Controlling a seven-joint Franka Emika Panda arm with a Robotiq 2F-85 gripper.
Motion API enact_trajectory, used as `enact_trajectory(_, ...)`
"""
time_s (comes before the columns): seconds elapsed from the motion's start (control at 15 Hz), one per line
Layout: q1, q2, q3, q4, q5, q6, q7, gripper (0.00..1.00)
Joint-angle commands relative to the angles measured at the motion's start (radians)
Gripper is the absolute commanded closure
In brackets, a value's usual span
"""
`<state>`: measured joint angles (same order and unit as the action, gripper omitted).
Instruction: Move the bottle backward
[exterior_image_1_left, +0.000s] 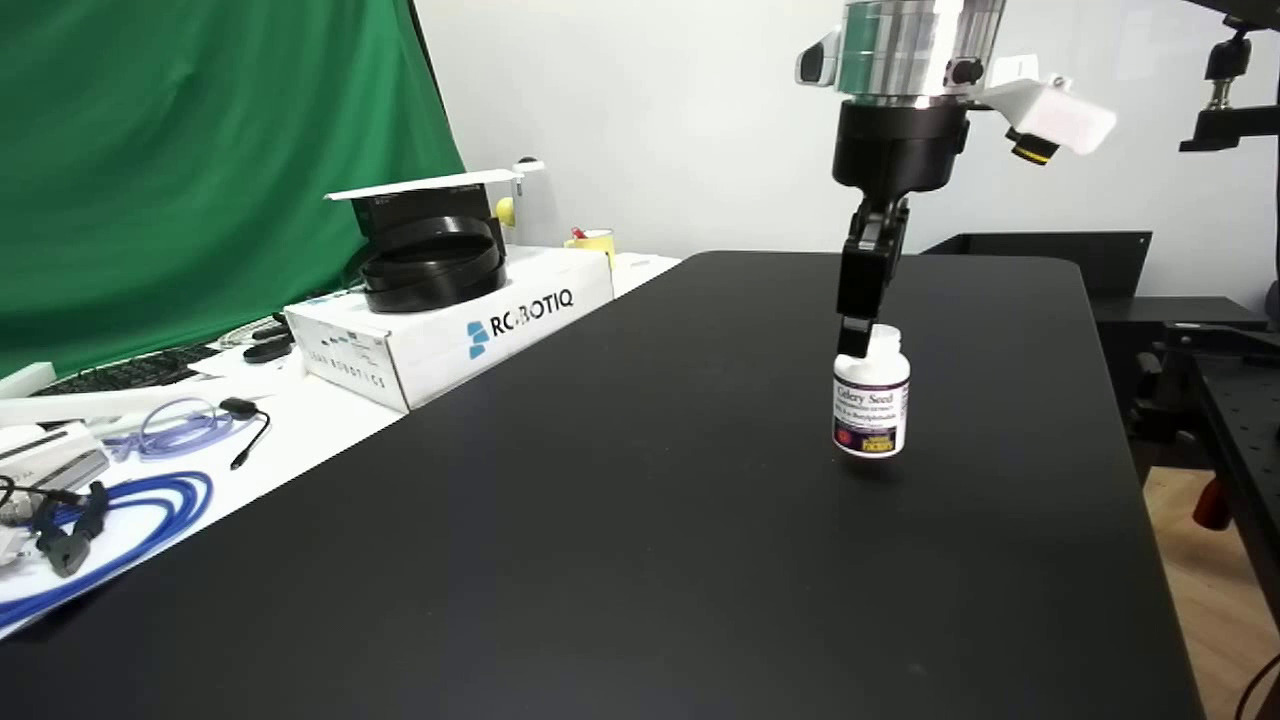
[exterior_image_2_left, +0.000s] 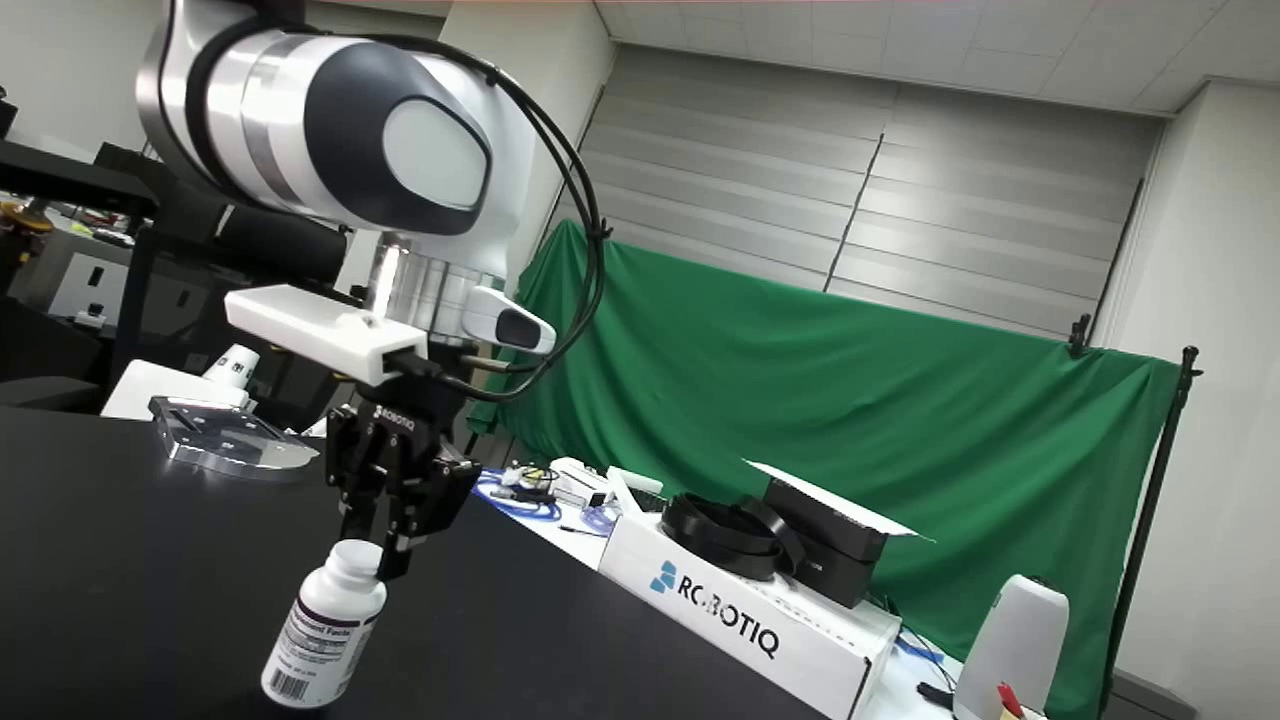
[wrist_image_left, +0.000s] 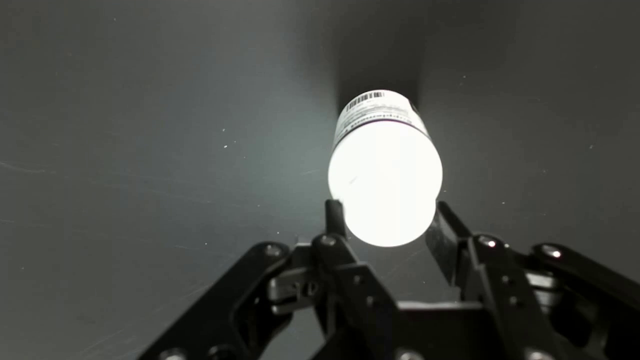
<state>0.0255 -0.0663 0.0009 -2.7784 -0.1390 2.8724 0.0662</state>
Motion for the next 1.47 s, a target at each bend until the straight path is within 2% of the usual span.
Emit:
enact_trajectory(0.0, -0.022, 0.011, 0.014, 0.0, -0.03, 0.024, 0.038, 0.8)
enact_trajectory(0.73, -0.018, 0.063, 0.005, 0.001, -0.021, 0.061, 0.03, 0.79)
enact_trajectory(0.8, -0.014, 0.062, 0.007, 0.001, -0.004, 0.062, 0.012, 0.31)
enact_trajectory(0.93, -0.015, 0.04, 0.006, 0.002, -0.008, 0.05, 0.019, 0.29)
enact_trajectory(1.2, -0.01, -0.044, 0.013, 0.005, 0.029, -0.001, 0.003, 0.03)
enact_trajectory(1.27, -0.011, -0.081, 0.014, -0.013, 0.029, -0.002, 0.006, 0.0)
enact_trajectory(1.4, -0.012, -0.133, 0.02, -0.005, 0.034, -0.033, 0.008, 0.0)
